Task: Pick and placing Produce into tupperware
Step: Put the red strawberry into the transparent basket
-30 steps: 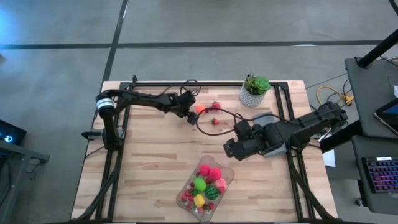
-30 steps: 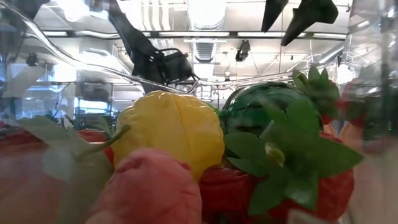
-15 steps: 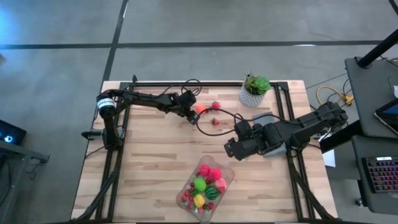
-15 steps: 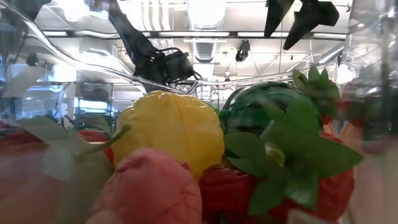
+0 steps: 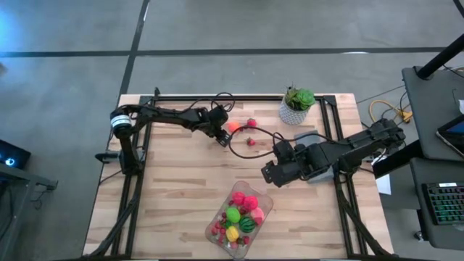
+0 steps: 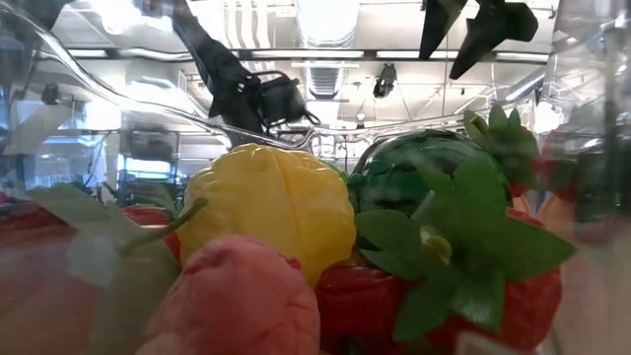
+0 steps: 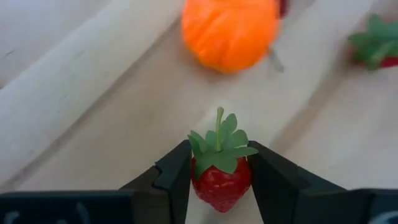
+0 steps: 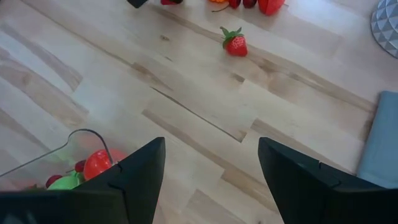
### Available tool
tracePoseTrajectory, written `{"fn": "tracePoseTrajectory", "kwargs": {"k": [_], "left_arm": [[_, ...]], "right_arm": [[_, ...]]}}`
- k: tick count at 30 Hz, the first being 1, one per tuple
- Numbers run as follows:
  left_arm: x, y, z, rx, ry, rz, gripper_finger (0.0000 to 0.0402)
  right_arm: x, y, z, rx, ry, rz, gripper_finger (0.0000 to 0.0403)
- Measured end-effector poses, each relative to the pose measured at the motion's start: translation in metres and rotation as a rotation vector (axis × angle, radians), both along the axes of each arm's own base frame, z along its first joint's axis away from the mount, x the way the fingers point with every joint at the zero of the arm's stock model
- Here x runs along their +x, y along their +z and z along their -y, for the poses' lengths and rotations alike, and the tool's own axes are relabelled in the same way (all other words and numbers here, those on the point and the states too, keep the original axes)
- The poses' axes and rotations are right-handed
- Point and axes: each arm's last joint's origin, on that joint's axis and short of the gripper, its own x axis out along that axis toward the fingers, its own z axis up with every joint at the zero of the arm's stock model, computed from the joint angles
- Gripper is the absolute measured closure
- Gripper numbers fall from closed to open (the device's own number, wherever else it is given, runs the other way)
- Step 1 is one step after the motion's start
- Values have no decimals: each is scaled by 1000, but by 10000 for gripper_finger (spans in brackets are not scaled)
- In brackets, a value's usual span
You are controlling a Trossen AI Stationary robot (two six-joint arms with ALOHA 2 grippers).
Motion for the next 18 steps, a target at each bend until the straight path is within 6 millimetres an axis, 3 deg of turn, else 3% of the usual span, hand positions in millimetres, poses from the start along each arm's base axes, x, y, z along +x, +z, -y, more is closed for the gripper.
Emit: {"fn": "tracePoseTrajectory", "kwargs": {"k": [3,6,13,18], "left_arm": [[0,14,8,-73,-64,51,277],[1,41,24,-136,-174,177,278],[-5,113,81,-67,-389,462,278],[-9,142,116,-46,-501,612,278]], "right_arm": [[0,0,0,0,0,0,154],[0,0,0,1,0,-1,154],[-1,0,0,-1,-6,-10,154],[-9,0,4,-15,-125,-12,154]]}}
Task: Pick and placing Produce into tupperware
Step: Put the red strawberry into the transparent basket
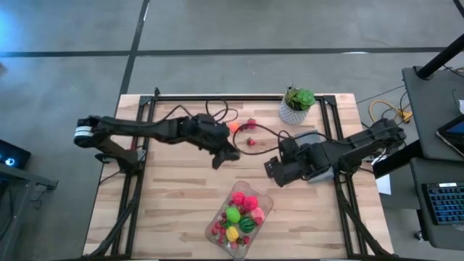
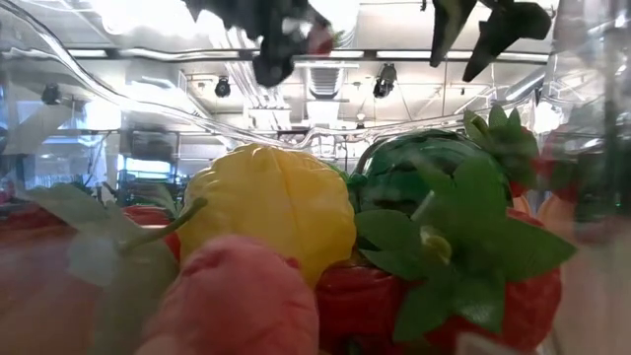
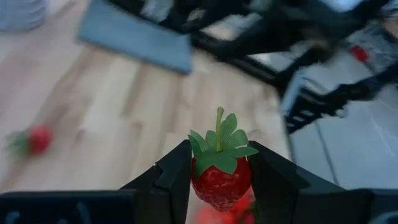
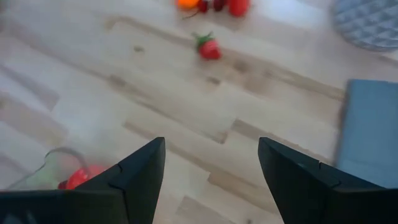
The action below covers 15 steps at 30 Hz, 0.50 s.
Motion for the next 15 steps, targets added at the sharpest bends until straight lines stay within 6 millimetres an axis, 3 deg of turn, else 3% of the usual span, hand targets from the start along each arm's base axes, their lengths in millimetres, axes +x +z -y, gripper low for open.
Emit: {"fn": "tracePoseTrajectory", "kwargs": {"k": [6,15], "left_arm": [[0,0,36,-11,-104,4,278],[20,-45,87,-39,-234,-157,279]], "right_arm": [[-15,14,7,-44,-68,51,154],[-44,47,19,-83,-73,208,154]]}}
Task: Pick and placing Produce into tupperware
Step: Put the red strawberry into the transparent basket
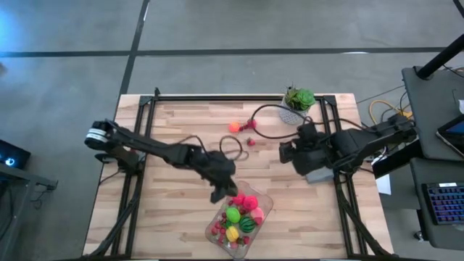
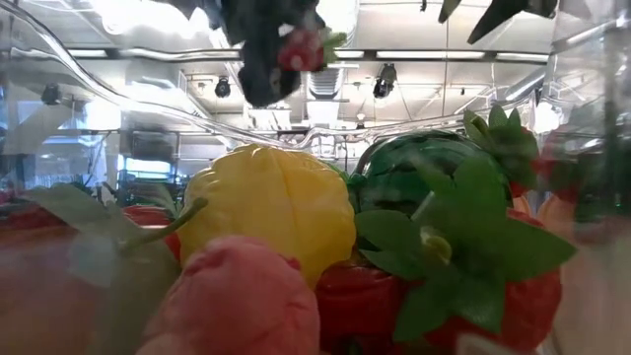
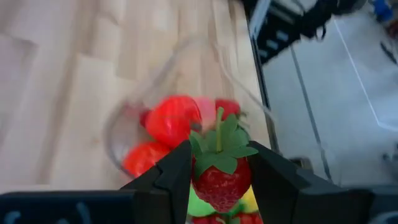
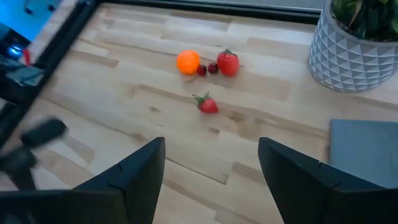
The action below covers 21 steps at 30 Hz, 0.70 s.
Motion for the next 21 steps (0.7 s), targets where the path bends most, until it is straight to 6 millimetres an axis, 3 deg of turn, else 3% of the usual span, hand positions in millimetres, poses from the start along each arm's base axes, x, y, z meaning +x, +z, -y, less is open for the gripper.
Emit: {"fn": "tracePoseTrajectory", "kwargs": {"k": [8,21], "left_arm": [[9,-31,36,-17,-122,-80,277],[15,-28,38,-1,-45,12,173]], "right_arm": [[-3,4,0,17,-2,40,154],[8,-7,-6,32,14,-18,154]]}}
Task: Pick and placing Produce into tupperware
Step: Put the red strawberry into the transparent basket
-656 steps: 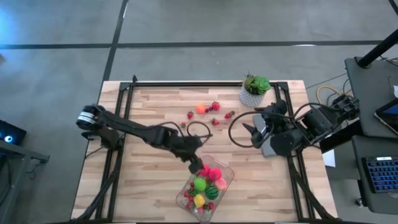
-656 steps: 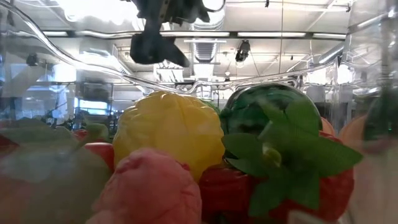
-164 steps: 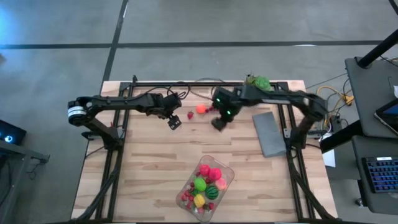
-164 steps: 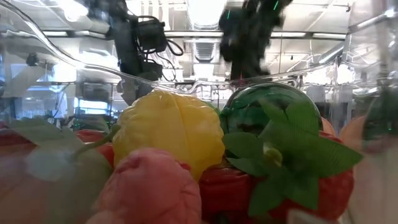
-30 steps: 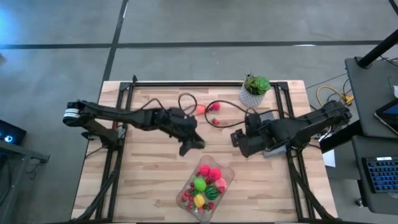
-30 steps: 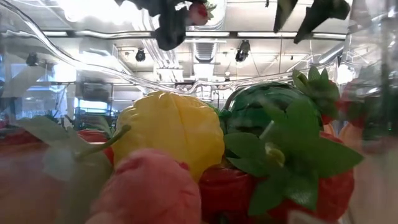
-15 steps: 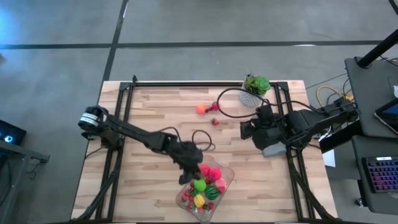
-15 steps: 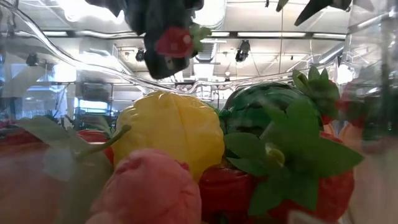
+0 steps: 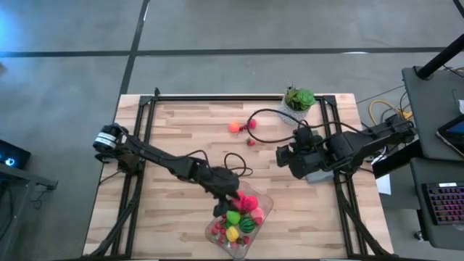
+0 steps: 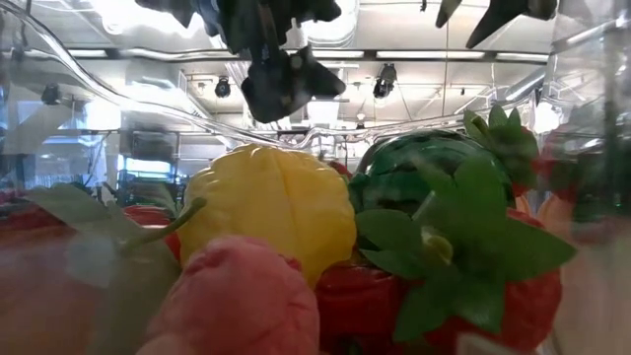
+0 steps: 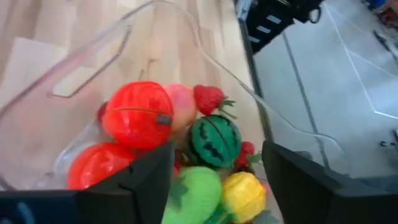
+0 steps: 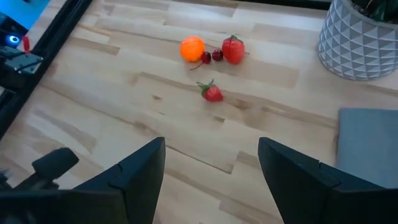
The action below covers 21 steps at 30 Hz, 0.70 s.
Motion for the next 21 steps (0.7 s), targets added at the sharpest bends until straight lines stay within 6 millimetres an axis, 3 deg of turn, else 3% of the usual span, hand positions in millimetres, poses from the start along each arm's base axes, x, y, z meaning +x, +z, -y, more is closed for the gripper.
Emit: {"fn": "tracePoseTrajectory", "kwargs": {"k": [3,7,15,21], "left_arm": [[0,4,-8,8,26,4,160],[-6,24,-35,12,94,11,158],[-31,45,-120,152,296,-18,157],[-47,36,-181,287,454,-69,157]], "right_arm": [[-2,0,1,-3,1,-7,154],[-6,1,2,-14,4,-32,154],[-4,2,2,-78,112,-86,154],[-7,4,5,-113,156,-121,154]]}}
